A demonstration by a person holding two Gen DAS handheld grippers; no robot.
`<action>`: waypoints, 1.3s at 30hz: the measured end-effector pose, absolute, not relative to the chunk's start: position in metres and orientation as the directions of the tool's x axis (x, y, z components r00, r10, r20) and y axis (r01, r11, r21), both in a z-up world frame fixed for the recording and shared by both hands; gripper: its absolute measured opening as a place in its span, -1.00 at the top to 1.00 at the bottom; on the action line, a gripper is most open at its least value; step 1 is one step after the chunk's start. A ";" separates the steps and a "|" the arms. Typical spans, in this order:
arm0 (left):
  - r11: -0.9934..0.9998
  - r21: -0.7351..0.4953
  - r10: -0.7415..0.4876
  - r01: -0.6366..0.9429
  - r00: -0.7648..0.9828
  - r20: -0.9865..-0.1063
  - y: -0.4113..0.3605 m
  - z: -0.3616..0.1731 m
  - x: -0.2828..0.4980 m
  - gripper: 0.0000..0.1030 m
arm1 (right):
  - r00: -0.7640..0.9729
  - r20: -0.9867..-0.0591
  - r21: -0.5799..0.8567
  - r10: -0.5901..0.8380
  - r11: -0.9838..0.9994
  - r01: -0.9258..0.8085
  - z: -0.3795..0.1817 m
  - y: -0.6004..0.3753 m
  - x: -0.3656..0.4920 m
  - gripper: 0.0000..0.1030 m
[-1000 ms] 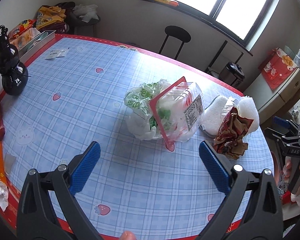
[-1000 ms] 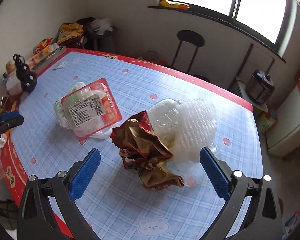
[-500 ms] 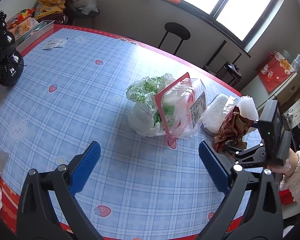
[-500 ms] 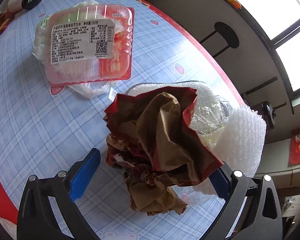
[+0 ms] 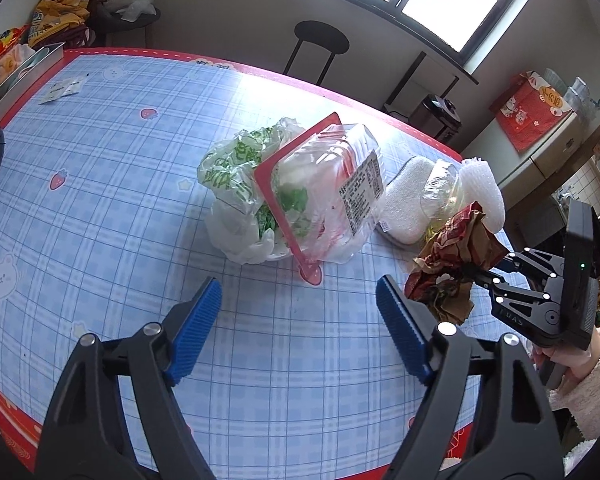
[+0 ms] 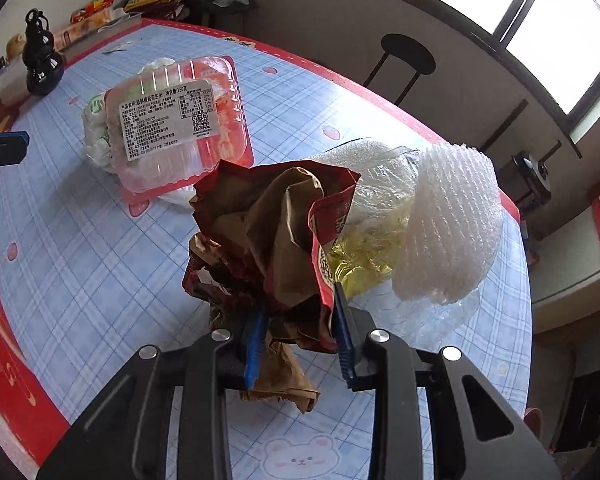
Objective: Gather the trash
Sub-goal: 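Grasp the crumpled brown wrapper with the right tool and lift it, then grasp the clear red-rimmed food tray with the left tool while the right tool holds the wrapper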
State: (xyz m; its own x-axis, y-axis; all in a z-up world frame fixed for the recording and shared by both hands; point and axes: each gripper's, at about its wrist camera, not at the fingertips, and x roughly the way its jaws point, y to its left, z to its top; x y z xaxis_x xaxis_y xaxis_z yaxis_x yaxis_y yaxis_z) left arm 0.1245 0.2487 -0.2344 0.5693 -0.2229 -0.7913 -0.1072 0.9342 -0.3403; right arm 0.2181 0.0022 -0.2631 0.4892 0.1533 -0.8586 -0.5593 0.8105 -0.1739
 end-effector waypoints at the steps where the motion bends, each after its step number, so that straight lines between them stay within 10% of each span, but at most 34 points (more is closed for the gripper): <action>1: 0.933 -0.345 -0.230 -0.102 0.567 -0.791 0.247 -0.235 0.126 -0.44 | 0.486 -0.857 -0.145 0.169 0.827 -0.543 -0.261 -0.002 0.215 0.42; 13: 0.850 -0.506 -0.339 -0.146 0.583 -0.738 0.253 -0.258 0.163 -0.04 | 0.459 -0.859 0.020 0.225 0.912 -0.410 -0.265 -0.037 0.202 0.42; 19: 0.846 -0.493 -0.273 -0.203 0.629 -0.728 0.259 -0.261 0.186 -0.59 | 0.468 -0.856 0.025 0.221 0.921 -0.389 -0.262 -0.045 0.207 0.42; 39: 0.799 -0.587 -0.388 -0.127 0.637 -0.666 0.265 -0.282 0.209 -0.54 | 0.445 -0.870 0.026 0.212 0.921 -0.388 -0.270 -0.041 0.222 0.42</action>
State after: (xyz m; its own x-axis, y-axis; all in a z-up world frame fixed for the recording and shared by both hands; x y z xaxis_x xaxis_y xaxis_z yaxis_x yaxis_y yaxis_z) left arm 0.2093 0.2647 -0.2821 0.6367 -0.3883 -0.6662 -0.1272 0.7992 -0.5874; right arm 0.2224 -0.0410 -0.2695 0.4449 0.2119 -0.8702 -0.3877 0.9214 0.0262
